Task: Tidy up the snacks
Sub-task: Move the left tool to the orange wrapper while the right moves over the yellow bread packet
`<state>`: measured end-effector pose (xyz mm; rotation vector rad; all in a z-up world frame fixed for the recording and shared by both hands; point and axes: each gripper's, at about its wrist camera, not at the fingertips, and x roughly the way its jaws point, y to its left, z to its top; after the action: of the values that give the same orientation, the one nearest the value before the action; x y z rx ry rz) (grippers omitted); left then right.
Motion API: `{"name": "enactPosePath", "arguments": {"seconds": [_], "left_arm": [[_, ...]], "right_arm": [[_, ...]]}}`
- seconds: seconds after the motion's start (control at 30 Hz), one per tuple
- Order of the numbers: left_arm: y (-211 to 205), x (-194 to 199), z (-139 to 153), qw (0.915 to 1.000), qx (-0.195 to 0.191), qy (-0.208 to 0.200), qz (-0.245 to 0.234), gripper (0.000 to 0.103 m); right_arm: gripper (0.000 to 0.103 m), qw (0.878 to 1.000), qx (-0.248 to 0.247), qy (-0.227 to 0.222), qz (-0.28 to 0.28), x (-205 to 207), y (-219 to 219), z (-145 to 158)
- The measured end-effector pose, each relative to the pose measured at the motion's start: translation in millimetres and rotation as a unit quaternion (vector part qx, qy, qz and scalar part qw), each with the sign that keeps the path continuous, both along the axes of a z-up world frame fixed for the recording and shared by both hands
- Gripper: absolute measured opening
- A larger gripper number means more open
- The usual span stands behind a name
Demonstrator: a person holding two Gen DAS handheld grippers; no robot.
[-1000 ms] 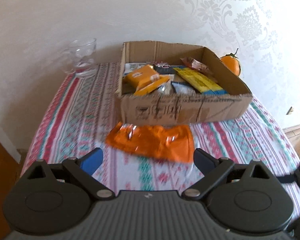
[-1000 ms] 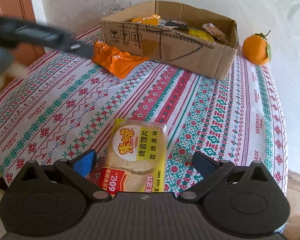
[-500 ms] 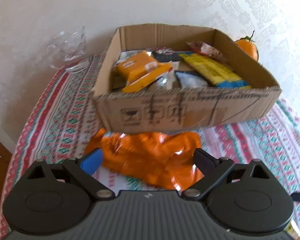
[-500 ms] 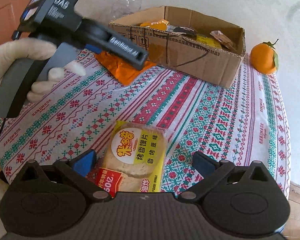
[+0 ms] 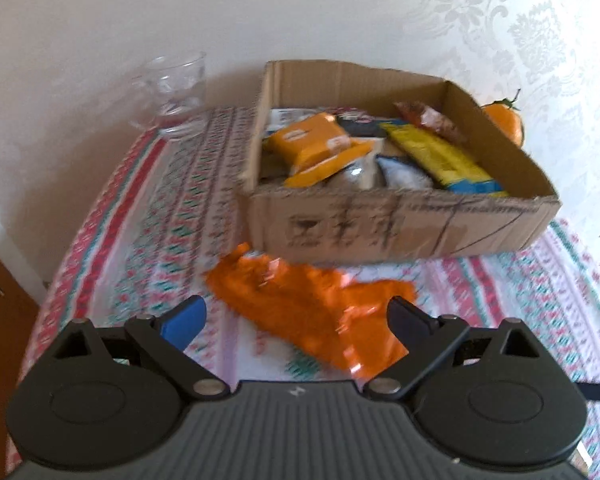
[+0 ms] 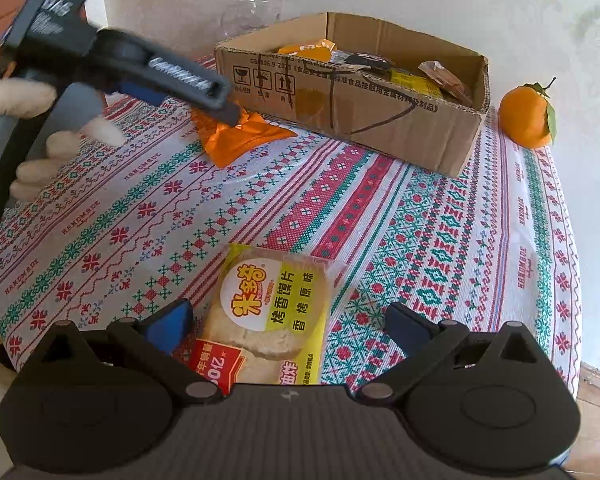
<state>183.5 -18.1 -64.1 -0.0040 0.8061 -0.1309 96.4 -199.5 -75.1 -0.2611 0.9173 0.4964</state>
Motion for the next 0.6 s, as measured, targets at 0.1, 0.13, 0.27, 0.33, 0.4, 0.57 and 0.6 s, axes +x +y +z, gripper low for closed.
{"name": "enactPosePath", "arguments": {"seconds": [0.1,0.13,0.27,0.33,0.4,0.57,0.6], "left_arm": [[-14.1,6.1,-6.7,0.9999,0.006,0.001,-0.008,0.097],[-17.6,7.0,-10.1,0.9999,0.015,0.003,-0.007,0.097],[-13.3,2.7,-17.7,0.9996,0.025,0.013,-0.005,0.097],[0.0,-1.7,-17.2,0.9998,0.012,0.017,0.003,0.098],[12.6,-6.4,-16.5,0.9996,0.011,0.020,0.016,0.099],[33.8,-16.6,-13.3,0.9986,0.027,0.026,0.039,0.099],[34.3,-15.9,-11.3,0.9986,0.024,0.023,0.041,0.099]], "right_arm": [[0.103,1.000,0.001,0.000,-0.001,-1.2,0.1,0.0],[0.103,1.000,0.000,0.000,-0.001,-1.2,-0.1,0.0],[0.103,1.000,0.000,0.000,0.000,-1.1,0.1,0.0],[0.103,1.000,0.001,0.000,0.002,-1.0,-0.1,-0.1],[0.103,1.000,0.001,0.000,0.003,-1.3,-0.6,0.1],[0.103,1.000,0.001,0.000,0.003,-1.4,-0.4,0.3],[0.103,1.000,0.001,0.000,0.003,-1.1,-0.4,0.4]]}}
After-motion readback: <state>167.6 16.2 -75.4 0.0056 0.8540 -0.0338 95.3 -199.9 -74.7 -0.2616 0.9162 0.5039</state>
